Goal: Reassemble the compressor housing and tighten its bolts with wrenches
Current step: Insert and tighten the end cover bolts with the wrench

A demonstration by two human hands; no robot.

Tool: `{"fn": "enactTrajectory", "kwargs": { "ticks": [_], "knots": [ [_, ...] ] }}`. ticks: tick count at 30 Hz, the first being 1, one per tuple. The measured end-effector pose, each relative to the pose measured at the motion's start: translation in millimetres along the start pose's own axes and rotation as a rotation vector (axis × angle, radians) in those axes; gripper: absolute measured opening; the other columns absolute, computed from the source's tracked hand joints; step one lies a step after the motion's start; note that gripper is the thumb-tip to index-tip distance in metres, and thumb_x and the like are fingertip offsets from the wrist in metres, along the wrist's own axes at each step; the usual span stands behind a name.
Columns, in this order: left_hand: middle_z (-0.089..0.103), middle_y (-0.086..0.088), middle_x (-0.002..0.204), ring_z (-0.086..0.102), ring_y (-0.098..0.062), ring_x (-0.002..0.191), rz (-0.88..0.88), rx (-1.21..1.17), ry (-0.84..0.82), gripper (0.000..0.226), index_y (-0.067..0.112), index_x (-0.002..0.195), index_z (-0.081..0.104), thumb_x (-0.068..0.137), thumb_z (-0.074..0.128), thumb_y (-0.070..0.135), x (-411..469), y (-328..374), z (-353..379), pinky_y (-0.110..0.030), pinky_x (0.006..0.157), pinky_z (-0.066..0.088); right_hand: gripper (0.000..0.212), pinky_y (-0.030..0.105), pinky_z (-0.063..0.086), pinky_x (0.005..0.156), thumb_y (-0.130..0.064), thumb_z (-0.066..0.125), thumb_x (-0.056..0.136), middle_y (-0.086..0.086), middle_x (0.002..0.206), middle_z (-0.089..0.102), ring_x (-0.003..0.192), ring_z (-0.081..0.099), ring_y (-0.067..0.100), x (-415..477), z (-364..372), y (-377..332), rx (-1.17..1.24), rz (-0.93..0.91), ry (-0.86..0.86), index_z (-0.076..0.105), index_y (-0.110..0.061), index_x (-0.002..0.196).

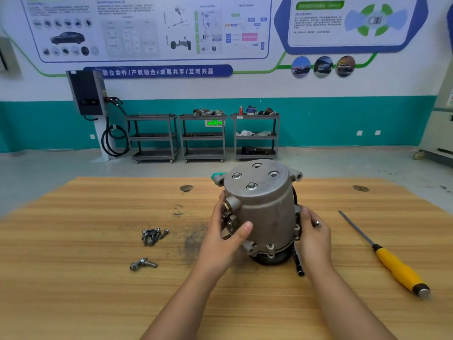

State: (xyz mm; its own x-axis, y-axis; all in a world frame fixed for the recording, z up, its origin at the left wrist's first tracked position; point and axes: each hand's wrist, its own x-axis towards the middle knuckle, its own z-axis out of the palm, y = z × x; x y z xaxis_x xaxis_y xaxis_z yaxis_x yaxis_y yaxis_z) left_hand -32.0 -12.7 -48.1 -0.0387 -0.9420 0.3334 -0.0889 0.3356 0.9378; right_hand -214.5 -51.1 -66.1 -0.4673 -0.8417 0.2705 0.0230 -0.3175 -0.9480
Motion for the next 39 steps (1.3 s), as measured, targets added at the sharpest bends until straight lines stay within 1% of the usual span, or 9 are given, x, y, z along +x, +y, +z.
{"fn": "enactTrajectory", "kwargs": {
  "ticks": [6,9,11,14,21,25,30,35,39],
  "knots": [
    [0.057,0.021,0.123,0.049,0.005,0.116,0.030,0.244,0.068,0.039,0.055,0.112,0.052,0.074,0.048,0.063,-18.3,-2.9,-31.3,-0.022,0.091,0.041,0.023,0.038,0.053,0.086,-0.029,0.048,0.098,-0.004,0.099,0.072,0.099,0.065,0.017,6.9,-0.4,-2.9,0.037,0.110,-0.027,0.070,-0.025,0.097],
    [0.065,0.014,0.112,0.050,-0.015,0.115,0.053,0.721,0.243,0.022,0.042,0.109,0.062,0.090,0.050,0.044,-24.2,-19.1,-73.8,-0.034,0.091,0.039,0.027,0.034,0.053,0.084,-0.027,0.044,0.099,-0.002,0.103,0.071,0.100,0.065,0.014,6.2,-6.0,-0.2,0.028,0.088,-0.047,0.069,-0.019,0.109],
    [0.059,0.014,0.123,0.040,-0.019,0.123,-0.100,1.146,0.322,0.025,0.042,0.115,0.060,0.092,0.053,0.035,-26.9,-28.1,-100.9,-0.037,0.093,0.031,0.026,0.029,0.052,0.081,-0.026,0.044,0.099,-0.004,0.102,0.071,0.098,0.065,0.008,5.2,-9.1,0.8,0.045,0.077,-0.051,0.068,-0.021,0.108],
    [0.050,0.018,0.133,0.031,-0.017,0.128,-0.256,1.384,0.303,0.036,0.048,0.123,0.052,0.091,0.052,0.031,-31.0,-36.5,-130.6,-0.037,0.095,0.029,0.025,0.023,0.052,0.076,-0.025,0.043,0.100,-0.009,0.096,0.071,0.089,0.065,-0.001,3.8,-10.2,0.0,0.077,0.075,-0.053,0.068,-0.029,0.097],
    [0.053,0.013,0.124,0.032,-0.019,0.126,-0.290,1.398,0.224,0.022,0.043,0.111,0.061,0.089,0.056,0.039,-30.3,-40.4,-141.9,-0.036,0.094,0.036,0.027,0.011,0.048,0.063,-0.025,0.043,0.100,-0.016,0.088,0.072,0.083,0.064,-0.008,0.9,-10.9,0.3,0.073,0.062,-0.025,0.068,-0.031,0.093],
    [0.062,0.003,0.109,0.051,-0.023,0.108,-0.208,1.267,0.125,0.018,0.028,0.104,0.068,0.086,0.065,0.028,-27.5,-42.3,-130.9,-0.034,0.086,0.045,0.030,0.005,0.046,0.059,-0.023,0.043,0.100,-0.022,0.080,0.072,0.079,0.063,-0.012,-0.2,-10.7,-0.8,0.058,0.059,-0.032,0.068,-0.033,0.086],
    [0.064,-0.003,0.103,0.059,-0.023,0.100,-0.089,1.126,0.105,0.016,0.016,0.096,0.071,0.081,0.070,0.012,-27.5,-42.7,-106.5,-0.026,0.078,0.038,0.030,0.003,0.044,0.057,-0.027,0.043,0.100,-0.030,0.079,0.069,0.078,0.060,-0.017,-2.5,-9.8,-2.4,0.029,0.049,-0.042,0.066,-0.037,0.084],
    [0.060,0.006,0.107,0.055,-0.014,0.104,-0.041,1.148,0.037,0.020,0.024,0.106,0.066,0.086,0.064,0.022,-19.3,-45.0,-88.3,-0.019,0.078,0.036,0.026,0.025,0.047,0.083,-0.029,0.044,0.099,-0.007,0.106,0.069,0.103,0.061,0.007,-0.7,-8.9,2.8,0.006,0.050,-0.040,0.068,-0.023,0.107],
    [0.060,0.009,0.111,0.051,-0.015,0.109,-0.022,1.217,0.020,0.020,0.028,0.107,0.063,0.087,0.063,0.030,-13.6,-45.3,-84.1,-0.026,0.091,0.040,0.032,0.035,0.046,0.095,-0.031,0.045,0.099,-0.001,0.114,0.067,0.111,0.059,0.016,0.7,-9.4,4.2,-0.015,0.064,-0.047,0.064,-0.015,0.118]
  ]
}}
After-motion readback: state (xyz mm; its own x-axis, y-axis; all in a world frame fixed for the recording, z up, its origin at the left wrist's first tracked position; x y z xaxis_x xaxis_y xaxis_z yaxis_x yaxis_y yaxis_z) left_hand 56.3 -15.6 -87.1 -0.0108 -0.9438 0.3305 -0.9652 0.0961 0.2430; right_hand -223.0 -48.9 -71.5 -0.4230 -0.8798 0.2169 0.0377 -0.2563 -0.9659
